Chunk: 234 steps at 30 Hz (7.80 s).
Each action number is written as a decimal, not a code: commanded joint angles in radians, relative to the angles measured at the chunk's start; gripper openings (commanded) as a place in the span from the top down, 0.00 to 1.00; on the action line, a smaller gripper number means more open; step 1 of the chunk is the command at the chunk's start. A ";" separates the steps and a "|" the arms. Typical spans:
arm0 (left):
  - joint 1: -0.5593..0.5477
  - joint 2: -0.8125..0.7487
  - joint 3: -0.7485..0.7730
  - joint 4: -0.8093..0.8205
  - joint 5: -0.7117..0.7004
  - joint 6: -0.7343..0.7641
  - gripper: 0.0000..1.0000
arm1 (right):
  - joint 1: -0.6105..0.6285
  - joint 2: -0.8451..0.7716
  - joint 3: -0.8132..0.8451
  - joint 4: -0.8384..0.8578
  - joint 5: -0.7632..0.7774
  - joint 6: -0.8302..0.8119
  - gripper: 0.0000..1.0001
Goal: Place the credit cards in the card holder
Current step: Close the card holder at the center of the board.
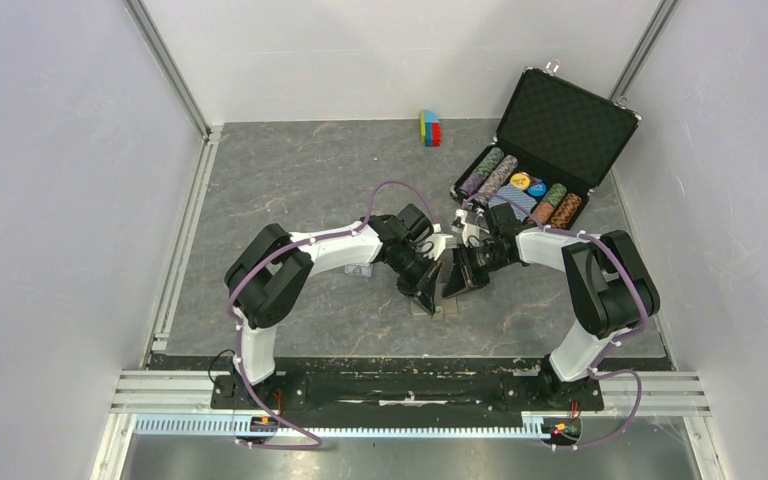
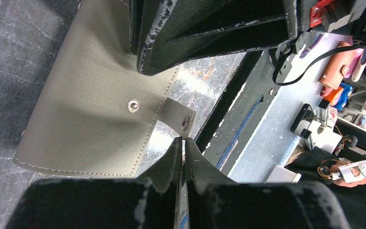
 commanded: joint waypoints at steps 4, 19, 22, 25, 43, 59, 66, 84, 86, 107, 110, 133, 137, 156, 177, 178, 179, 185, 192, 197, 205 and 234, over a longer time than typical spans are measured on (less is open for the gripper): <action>-0.004 -0.001 0.037 0.007 -0.044 0.069 0.75 | 0.006 0.030 -0.004 -0.045 0.077 -0.049 0.83; -0.005 0.010 0.043 0.029 -0.031 0.058 0.96 | 0.006 0.028 0.004 -0.055 0.074 -0.055 0.83; -0.005 0.008 0.040 0.029 -0.044 0.056 0.98 | 0.006 0.028 0.004 -0.059 0.074 -0.057 0.83; -0.005 0.001 0.036 0.032 -0.092 0.041 0.98 | 0.008 0.027 0.006 -0.062 0.074 -0.061 0.83; -0.004 0.037 0.075 0.059 -0.227 -0.060 0.98 | 0.023 0.029 0.023 -0.107 0.147 -0.094 0.85; -0.004 0.053 0.087 -0.028 -0.308 -0.063 0.98 | 0.027 -0.049 0.017 -0.014 0.000 -0.104 1.00; -0.004 0.007 0.051 0.019 -0.289 -0.083 0.98 | 0.026 -0.030 0.001 0.028 -0.092 -0.051 1.00; -0.004 -0.063 0.016 0.080 -0.249 -0.141 0.98 | 0.030 0.042 -0.004 -0.038 0.072 -0.044 1.00; -0.004 -0.066 0.017 0.095 -0.228 -0.150 0.98 | 0.029 0.044 -0.005 -0.039 0.080 -0.043 1.00; -0.010 -0.026 0.046 0.003 -0.310 -0.157 0.98 | 0.031 0.051 0.002 -0.050 0.089 -0.048 1.00; -0.010 -0.008 0.047 -0.005 -0.314 -0.157 0.98 | 0.031 0.047 0.006 -0.051 0.084 -0.054 1.00; -0.008 0.048 0.061 -0.030 -0.330 -0.146 0.98 | 0.051 -0.003 -0.011 0.077 -0.148 -0.033 1.00; -0.008 0.039 0.061 -0.034 -0.341 -0.146 0.98 | 0.066 -0.003 -0.008 0.092 -0.163 -0.028 1.00; -0.008 -0.063 0.060 0.027 -0.307 -0.171 0.98 | 0.083 0.019 -0.003 0.106 -0.062 0.036 1.00; -0.008 0.001 0.073 -0.068 -0.341 -0.187 0.98 | 0.083 0.009 0.006 0.132 -0.083 0.048 1.00; -0.008 0.008 0.074 -0.066 -0.336 -0.187 0.98 | 0.083 0.007 0.003 0.140 -0.088 0.052 1.00; -0.008 0.013 0.074 -0.066 -0.334 -0.185 0.98 | 0.084 0.007 0.001 0.144 -0.094 0.055 1.00; -0.008 0.036 0.075 -0.058 -0.334 -0.180 0.98 | 0.088 0.007 -0.001 0.167 -0.119 0.063 1.00; -0.008 0.047 0.068 -0.068 -0.350 -0.174 0.98 | 0.105 0.008 -0.001 0.219 -0.146 0.095 1.00; -0.008 0.051 0.066 -0.069 -0.348 -0.172 0.98 | 0.119 0.032 0.009 0.228 -0.116 0.113 1.00; -0.008 0.071 0.066 -0.075 -0.341 -0.168 0.98 | 0.143 0.073 0.020 0.225 -0.059 0.127 1.00; -0.014 0.222 0.169 -0.148 -0.345 -0.214 0.98 | 0.223 0.163 0.048 -0.032 0.348 0.087 1.00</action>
